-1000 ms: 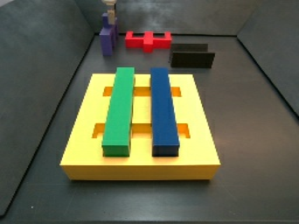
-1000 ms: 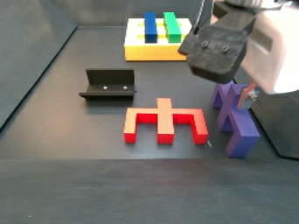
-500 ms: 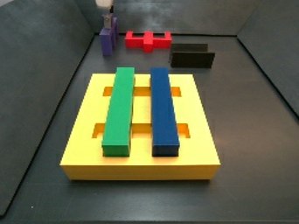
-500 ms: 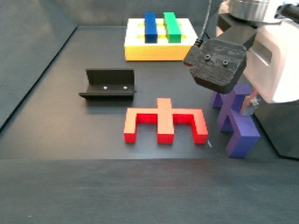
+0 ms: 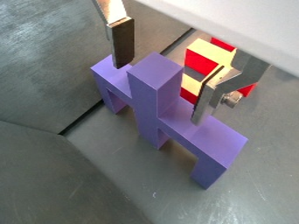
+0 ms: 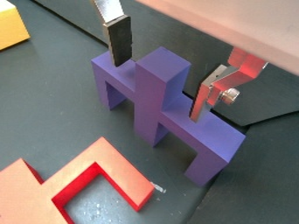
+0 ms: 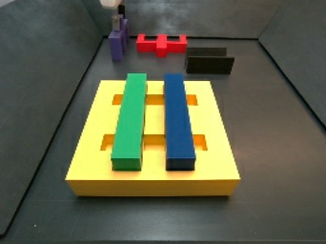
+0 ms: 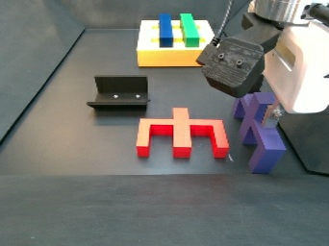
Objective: Pick up the purple object. Move up. Move to above the board. Insert the purple object.
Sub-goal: Pick up the purple object.
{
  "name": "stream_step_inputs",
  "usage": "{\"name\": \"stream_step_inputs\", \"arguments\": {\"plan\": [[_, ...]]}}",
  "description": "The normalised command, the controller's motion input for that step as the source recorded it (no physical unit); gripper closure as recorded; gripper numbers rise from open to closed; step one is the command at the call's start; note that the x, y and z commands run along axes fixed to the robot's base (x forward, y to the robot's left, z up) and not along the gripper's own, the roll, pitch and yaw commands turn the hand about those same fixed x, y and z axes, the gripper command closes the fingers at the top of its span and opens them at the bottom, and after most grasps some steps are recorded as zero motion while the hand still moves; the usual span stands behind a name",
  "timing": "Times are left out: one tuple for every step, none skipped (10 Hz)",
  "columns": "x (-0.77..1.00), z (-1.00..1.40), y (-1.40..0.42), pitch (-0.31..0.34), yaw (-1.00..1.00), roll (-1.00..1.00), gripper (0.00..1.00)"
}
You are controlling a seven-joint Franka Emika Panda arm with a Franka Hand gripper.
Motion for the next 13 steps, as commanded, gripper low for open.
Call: {"name": "stream_step_inputs", "arguments": {"plan": [[0.0, -0.01, 0.0, -0.003, 0.06, 0.0, 0.0], [0.0, -0.01, 0.0, -0.006, 0.07, 0.0, 0.0], [0.0, 0.0, 0.0, 0.0, 0.0, 0.0, 0.0], [0.0, 0.0, 0.0, 0.0, 0.0, 0.0, 1.0], [0.0, 0.0, 0.0, 0.0, 0.0, 0.0, 1.0], [0.0, 0.0, 0.0, 0.0, 0.0, 0.0, 1.0], [0.0, 0.0, 0.0, 0.0, 0.0, 0.0, 1.0], [0.0, 0.0, 0.0, 0.0, 0.0, 0.0, 1.0], [0.0, 0.0, 0.0, 0.0, 0.0, 0.0, 1.0], [0.0, 0.0, 0.0, 0.0, 0.0, 0.0, 1.0], [0.0, 0.0, 0.0, 0.0, 0.0, 0.0, 1.0], [0.0, 0.0, 0.0, 0.0, 0.0, 0.0, 1.0], [0.0, 0.0, 0.0, 0.0, 0.0, 0.0, 1.0]]}}
